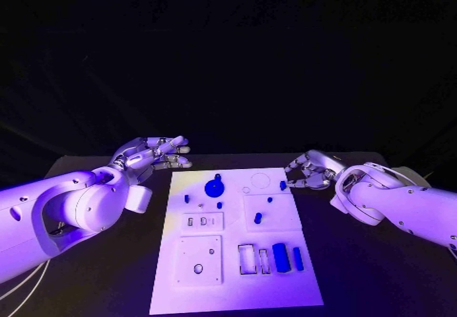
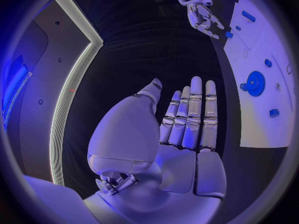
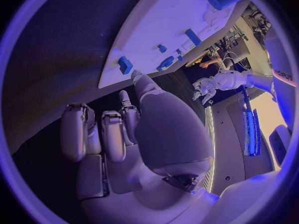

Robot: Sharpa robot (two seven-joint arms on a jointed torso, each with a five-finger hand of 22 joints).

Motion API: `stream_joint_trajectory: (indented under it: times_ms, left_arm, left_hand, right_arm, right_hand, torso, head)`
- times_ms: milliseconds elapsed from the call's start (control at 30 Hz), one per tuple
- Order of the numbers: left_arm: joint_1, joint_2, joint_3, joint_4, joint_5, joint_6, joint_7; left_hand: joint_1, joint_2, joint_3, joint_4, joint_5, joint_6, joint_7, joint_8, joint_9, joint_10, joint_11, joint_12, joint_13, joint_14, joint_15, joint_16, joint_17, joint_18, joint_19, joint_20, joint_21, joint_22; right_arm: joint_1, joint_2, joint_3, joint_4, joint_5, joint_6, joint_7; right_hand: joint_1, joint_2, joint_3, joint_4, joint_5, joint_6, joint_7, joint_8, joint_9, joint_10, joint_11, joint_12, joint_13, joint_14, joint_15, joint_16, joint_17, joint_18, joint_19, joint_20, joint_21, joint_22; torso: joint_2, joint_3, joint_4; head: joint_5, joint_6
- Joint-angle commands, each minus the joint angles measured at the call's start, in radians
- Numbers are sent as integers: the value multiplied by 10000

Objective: Assemble the parts on the task board

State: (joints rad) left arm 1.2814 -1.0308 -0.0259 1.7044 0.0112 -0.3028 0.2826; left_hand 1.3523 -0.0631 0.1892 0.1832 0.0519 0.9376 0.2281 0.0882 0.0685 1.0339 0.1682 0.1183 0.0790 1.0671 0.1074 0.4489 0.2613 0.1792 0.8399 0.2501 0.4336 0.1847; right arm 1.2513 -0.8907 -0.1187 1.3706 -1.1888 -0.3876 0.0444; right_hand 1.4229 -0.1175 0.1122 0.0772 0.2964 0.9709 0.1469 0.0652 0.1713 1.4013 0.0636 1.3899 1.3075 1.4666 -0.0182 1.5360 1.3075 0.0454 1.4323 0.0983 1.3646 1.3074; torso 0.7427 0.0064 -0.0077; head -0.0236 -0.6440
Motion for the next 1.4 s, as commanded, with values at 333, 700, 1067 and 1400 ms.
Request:
stream_joint_trajectory:
  times_ms: [333,700,1067,1400]
  left_arm:
    - [4,-5,1,-6,-4,221,28]
    - [4,-12,1,-12,-4,215,27]
    - [4,-35,1,4,-7,200,24]
    - [5,-63,1,26,-8,194,20]
  left_hand:
    - [10,60,-33,-10,16,-7,31,-44,15,-44,14,-68,13,-71,17,55,10,20,-76,10,45,-4]
    - [9,61,-35,-10,15,-8,33,-47,15,-46,16,-70,14,-82,20,55,12,19,-83,13,45,-5]
    - [9,61,-35,-10,15,-8,33,-47,15,-46,16,-70,14,-82,20,55,12,19,-83,13,45,-5]
    - [9,61,-35,-10,15,-8,33,-47,15,-46,16,-70,14,-82,20,55,12,19,-83,13,45,-5]
  right_arm:
    - [-94,270,-2,-348,-188,646,-9]
    - [-118,413,-3,-472,-249,724,-73]
    - [-133,493,-4,-584,-340,841,-160]
    - [-134,540,-8,-637,-396,899,-218]
  right_hand:
    - [-20,-59,25,-48,121,-125,57,-29,-30,14,38,34,666,882,124,10,2026,87,-8,22,33,1207]
    - [-98,-10,77,-30,177,34,80,60,-3,77,64,109,735,910,154,64,2123,69,54,54,97,1263]
    - [-172,114,264,-41,211,520,-5,255,73,296,-4,345,976,932,111,108,2204,33,181,39,240,1383]
    - [-190,131,322,-54,213,637,-37,298,86,347,-31,401,1034,941,89,128,2240,14,236,22,313,1438]
  torso:
    - [17,-3,8]
    - [19,0,-2]
    - [19,2,-1]
    - [29,2,-11]
  head:
    - [2,-70]
    - [31,-124]
    - [86,-186]
    - [73,-202]
